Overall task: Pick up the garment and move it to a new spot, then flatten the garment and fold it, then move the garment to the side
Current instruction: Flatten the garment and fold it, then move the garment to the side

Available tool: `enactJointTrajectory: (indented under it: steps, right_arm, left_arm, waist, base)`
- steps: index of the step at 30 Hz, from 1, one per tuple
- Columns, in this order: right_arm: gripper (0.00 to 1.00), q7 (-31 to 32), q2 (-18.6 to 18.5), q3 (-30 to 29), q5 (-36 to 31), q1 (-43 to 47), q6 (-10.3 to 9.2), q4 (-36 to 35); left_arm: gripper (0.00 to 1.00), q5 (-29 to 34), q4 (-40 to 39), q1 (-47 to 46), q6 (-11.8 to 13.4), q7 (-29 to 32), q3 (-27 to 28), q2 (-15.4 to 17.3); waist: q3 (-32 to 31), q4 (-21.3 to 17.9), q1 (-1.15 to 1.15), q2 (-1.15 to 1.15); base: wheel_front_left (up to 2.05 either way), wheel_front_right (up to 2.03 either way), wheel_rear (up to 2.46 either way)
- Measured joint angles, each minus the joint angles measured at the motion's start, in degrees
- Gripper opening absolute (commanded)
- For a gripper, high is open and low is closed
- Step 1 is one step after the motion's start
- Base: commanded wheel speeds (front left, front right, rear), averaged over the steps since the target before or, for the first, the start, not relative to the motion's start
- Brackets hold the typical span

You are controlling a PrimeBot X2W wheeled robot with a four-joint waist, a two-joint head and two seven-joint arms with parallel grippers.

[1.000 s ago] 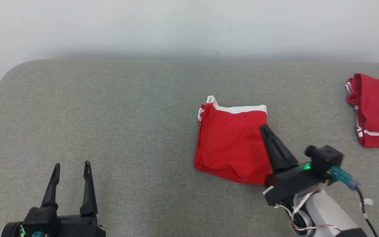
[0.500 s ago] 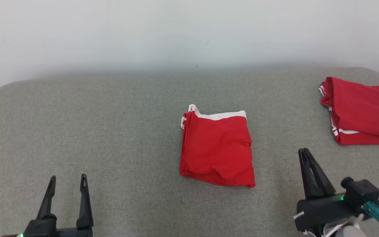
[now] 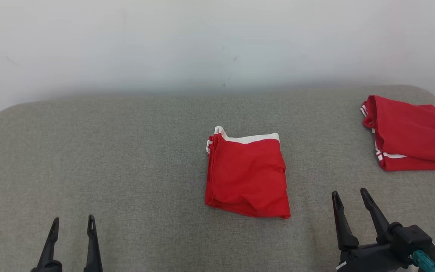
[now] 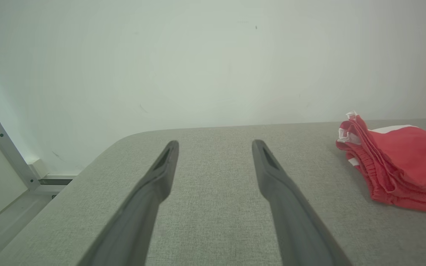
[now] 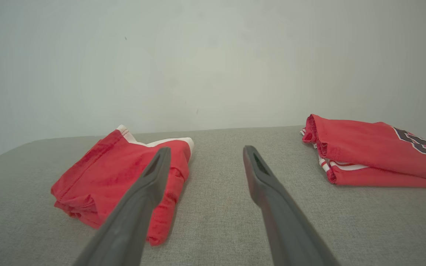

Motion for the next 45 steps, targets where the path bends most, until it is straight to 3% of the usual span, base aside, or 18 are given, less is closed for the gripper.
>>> enactJointTrajectory:
  steps: [11,45]
  right_arm:
    - [1.00,3.7,1.1,-0.8,-0.6,1.1,0.00,-3.7]
    - [1.00,6.5,2.1,-1.1,-1.4,1.8,0.00,-4.0]
  left_arm:
    - [1.00,-0.9,-0.5,1.1,-0.1,0.5,-0.1,0.8]
    - [1.00,-3.0,-0.7,1.3,0.2,2.8,-1.5,2.4]
  waist:
    - [-0.9,0.4,0.00,0.00]
    - [-1.0,1.0,0.00,0.00]
  base:
    - [0.00,0.00,0.00]
    - [0.00,0.00,0.00]
